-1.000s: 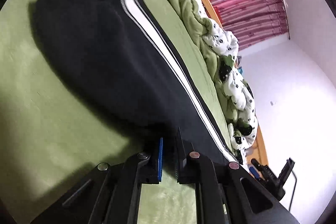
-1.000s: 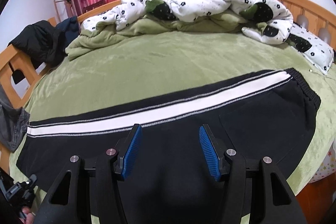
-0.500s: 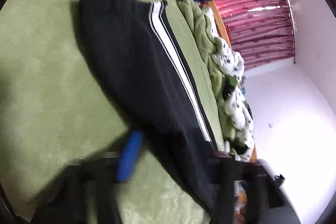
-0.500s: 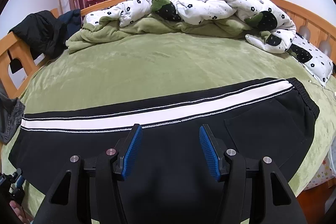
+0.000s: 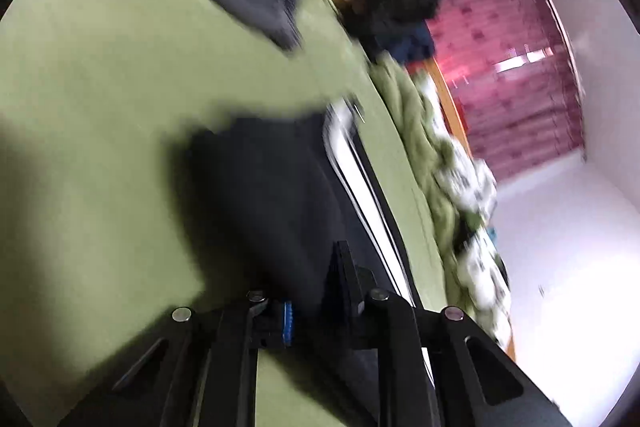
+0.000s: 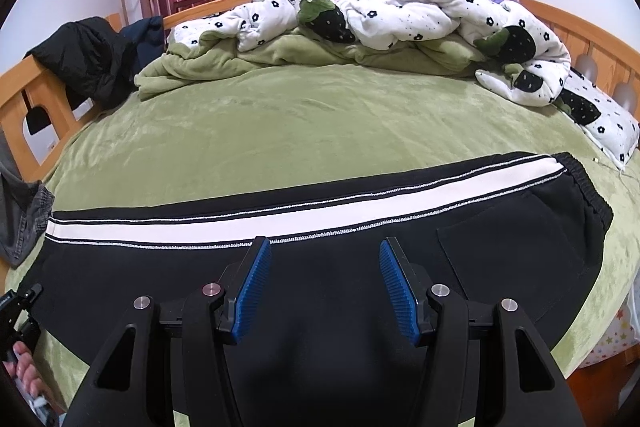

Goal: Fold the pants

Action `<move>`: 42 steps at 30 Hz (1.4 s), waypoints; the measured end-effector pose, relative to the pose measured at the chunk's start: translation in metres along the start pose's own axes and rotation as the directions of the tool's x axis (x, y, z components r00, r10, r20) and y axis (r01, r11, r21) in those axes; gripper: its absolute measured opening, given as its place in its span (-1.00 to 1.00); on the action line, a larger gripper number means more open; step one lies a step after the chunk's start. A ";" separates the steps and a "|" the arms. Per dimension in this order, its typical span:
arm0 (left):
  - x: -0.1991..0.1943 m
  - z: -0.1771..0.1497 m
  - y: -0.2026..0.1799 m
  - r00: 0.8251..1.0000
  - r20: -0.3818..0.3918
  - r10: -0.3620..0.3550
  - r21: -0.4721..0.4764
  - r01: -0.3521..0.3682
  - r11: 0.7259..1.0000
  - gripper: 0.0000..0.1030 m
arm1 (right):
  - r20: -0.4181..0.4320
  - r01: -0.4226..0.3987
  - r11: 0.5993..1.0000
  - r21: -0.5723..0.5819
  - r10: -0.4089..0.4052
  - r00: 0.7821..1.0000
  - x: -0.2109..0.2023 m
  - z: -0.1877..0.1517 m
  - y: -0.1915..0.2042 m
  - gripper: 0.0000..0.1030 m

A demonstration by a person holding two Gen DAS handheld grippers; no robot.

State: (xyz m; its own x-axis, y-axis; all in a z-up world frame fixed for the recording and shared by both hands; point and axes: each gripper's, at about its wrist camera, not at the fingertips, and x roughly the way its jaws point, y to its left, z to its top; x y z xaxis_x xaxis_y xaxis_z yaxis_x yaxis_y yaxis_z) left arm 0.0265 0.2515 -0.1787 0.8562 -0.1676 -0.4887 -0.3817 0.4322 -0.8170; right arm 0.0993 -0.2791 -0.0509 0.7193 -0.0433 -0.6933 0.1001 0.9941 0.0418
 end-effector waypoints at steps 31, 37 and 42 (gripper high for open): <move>-0.021 -0.081 -0.239 0.971 0.229 0.072 0.759 -0.224 0.611 -0.77 | 0.002 -0.019 0.998 0.061 0.019 1.000 -0.018 -0.014 -0.089 0.10; 0.029 -0.216 -0.297 0.997 0.046 0.057 0.896 -0.066 0.439 -0.77 | 0.019 -0.015 0.994 0.111 0.013 1.000 -0.022 -0.023 -0.134 0.10; 0.075 -0.318 -0.263 0.979 -0.152 0.139 0.875 0.068 0.479 -0.77 | -0.025 -0.058 0.969 0.239 0.065 0.998 -0.017 -0.032 -0.181 0.10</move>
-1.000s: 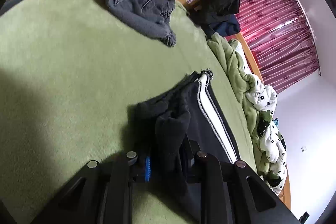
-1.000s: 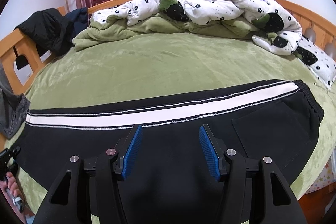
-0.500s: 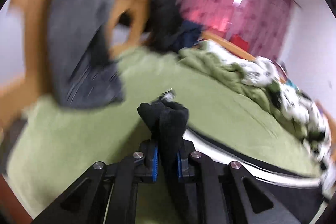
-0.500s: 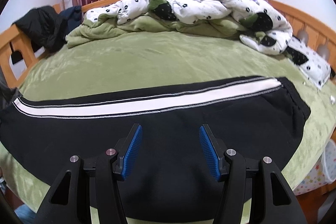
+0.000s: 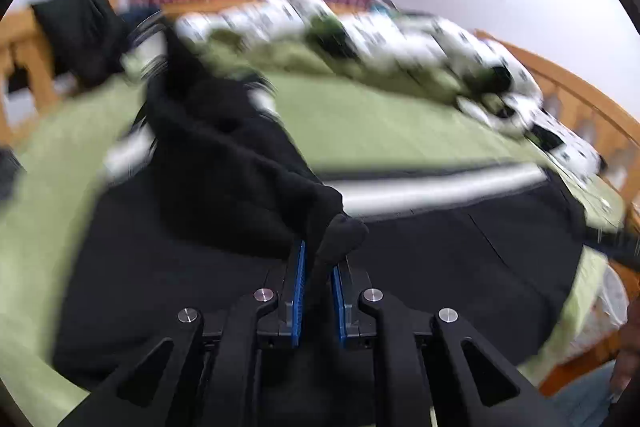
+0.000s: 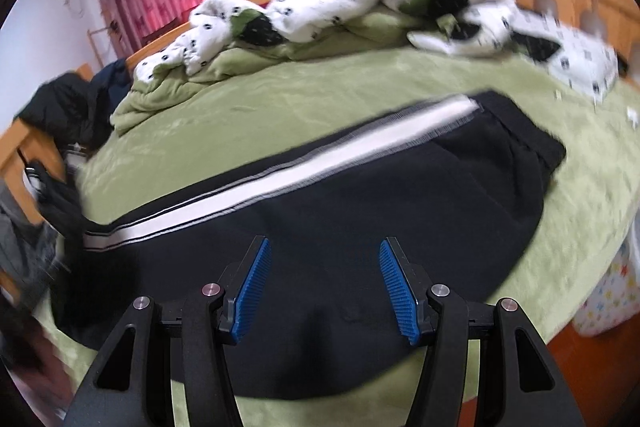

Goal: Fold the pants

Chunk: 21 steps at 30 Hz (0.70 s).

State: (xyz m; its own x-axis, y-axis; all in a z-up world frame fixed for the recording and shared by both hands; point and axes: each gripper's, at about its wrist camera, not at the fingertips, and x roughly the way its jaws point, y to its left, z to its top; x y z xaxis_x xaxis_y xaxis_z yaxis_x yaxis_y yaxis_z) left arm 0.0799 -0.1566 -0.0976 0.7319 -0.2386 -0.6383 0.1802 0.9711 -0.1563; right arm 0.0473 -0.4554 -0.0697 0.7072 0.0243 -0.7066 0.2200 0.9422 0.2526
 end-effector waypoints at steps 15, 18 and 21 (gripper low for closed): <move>-0.072 -0.055 0.030 0.999 -0.023 -0.032 0.090 0.034 0.995 0.25 | -0.083 -0.135 0.963 -0.234 0.119 0.989 0.017 -0.016 0.059 0.10; -0.095 -0.057 0.068 0.998 0.041 0.052 0.070 -0.054 0.996 0.40 | -0.135 -0.192 0.946 -0.263 0.161 0.978 0.026 -0.019 0.091 0.11; -0.103 -0.062 0.117 0.988 0.018 0.154 -0.022 -0.153 0.988 0.46 | -0.215 -0.276 0.936 -0.221 0.229 0.949 0.041 -0.021 0.118 0.11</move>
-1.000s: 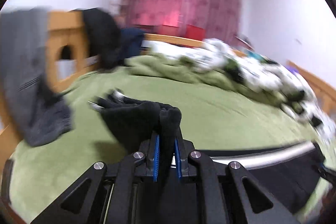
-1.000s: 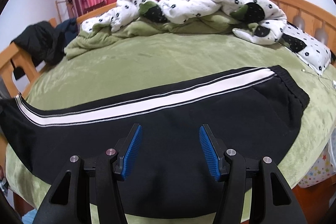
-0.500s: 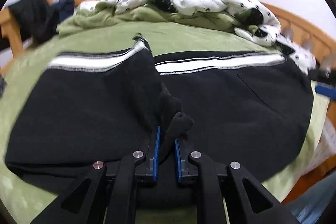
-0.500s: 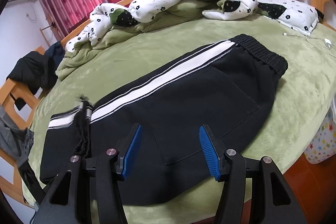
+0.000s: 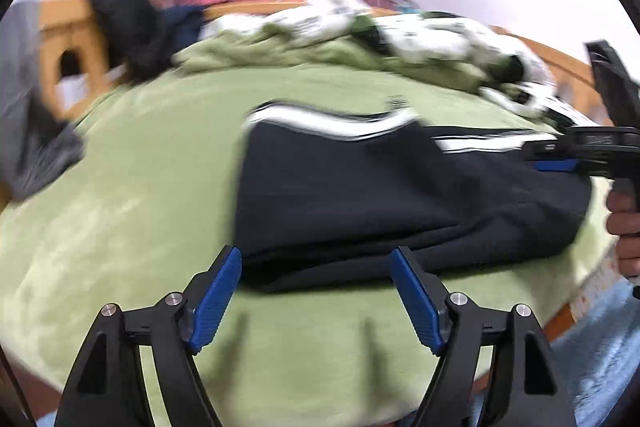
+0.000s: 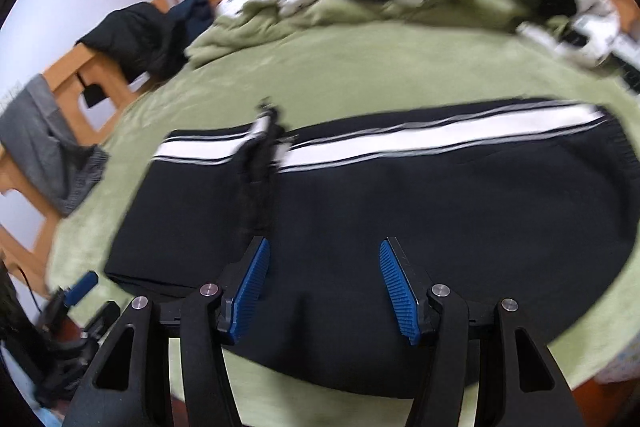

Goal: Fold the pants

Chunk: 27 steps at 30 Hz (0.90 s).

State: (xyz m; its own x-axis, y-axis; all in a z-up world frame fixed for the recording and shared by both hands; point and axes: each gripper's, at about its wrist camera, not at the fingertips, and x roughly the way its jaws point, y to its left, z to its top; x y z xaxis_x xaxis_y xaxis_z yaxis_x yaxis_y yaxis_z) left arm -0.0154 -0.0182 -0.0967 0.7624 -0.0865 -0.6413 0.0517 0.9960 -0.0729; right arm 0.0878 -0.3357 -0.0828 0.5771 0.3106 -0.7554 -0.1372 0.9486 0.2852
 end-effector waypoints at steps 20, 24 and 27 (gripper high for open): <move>0.079 0.006 0.028 0.998 -0.059 0.029 -0.101 -0.035 0.994 0.46 | -0.106 -0.022 0.999 0.028 0.025 0.994 0.117 0.009 0.039 0.11; 0.074 0.004 0.035 0.999 -0.027 0.039 -0.136 -0.042 0.990 0.22 | -0.102 0.040 0.998 -0.048 -0.044 0.994 0.123 0.011 0.052 -0.19; 0.064 -0.004 0.049 1.000 -0.014 0.016 -0.171 -0.018 0.985 0.03 | -0.082 -0.012 0.999 0.031 0.014 0.996 0.114 0.013 0.041 -0.63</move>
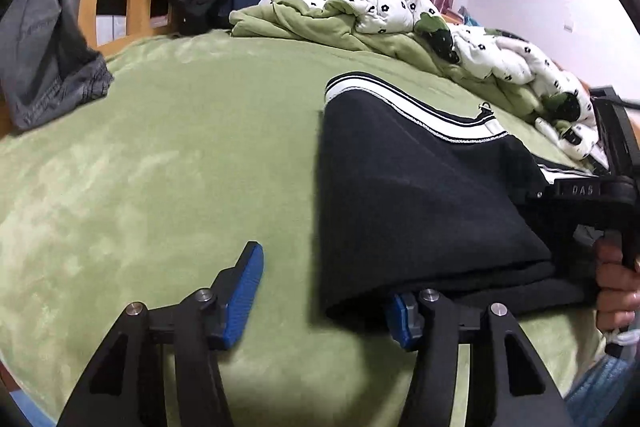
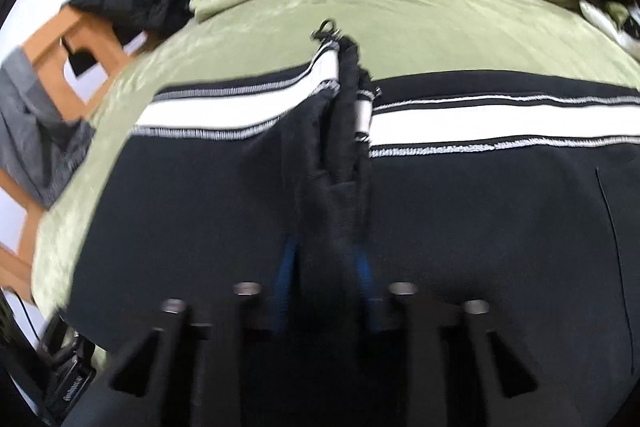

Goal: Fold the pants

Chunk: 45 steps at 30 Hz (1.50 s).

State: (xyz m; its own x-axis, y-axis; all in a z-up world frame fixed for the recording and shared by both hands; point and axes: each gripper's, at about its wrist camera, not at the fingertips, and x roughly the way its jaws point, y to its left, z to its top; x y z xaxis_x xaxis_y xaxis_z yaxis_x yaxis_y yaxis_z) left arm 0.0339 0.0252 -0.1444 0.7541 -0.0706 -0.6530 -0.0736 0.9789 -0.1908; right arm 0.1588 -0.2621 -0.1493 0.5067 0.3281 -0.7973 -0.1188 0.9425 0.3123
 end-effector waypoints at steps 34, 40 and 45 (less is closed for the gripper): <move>-0.002 0.034 -0.054 0.979 -0.127 -0.158 0.091 0.170 0.981 0.21 | 0.137 0.227 0.967 -0.114 -0.211 0.968 -0.089 -0.065 -0.034 -0.61; 0.012 -0.007 -0.047 0.967 -0.180 -0.179 0.039 0.189 0.981 0.22 | 0.140 0.239 0.962 -0.130 -0.221 0.965 -0.086 -0.076 -0.040 -0.61; 0.000 0.008 -0.038 0.961 -0.212 -0.175 -0.016 0.175 0.984 0.22 | 0.133 0.172 0.982 -0.076 -0.161 0.978 -0.098 -0.071 -0.048 -0.61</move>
State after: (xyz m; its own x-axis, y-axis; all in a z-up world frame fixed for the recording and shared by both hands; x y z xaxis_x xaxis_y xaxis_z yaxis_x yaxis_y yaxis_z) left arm 0.0423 -0.0107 -0.1312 0.5992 -0.2796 -0.7502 0.0493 0.9482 -0.3140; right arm 0.0542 -0.3346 -0.1227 0.6280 0.1608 -0.7614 -0.0945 0.9869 0.1304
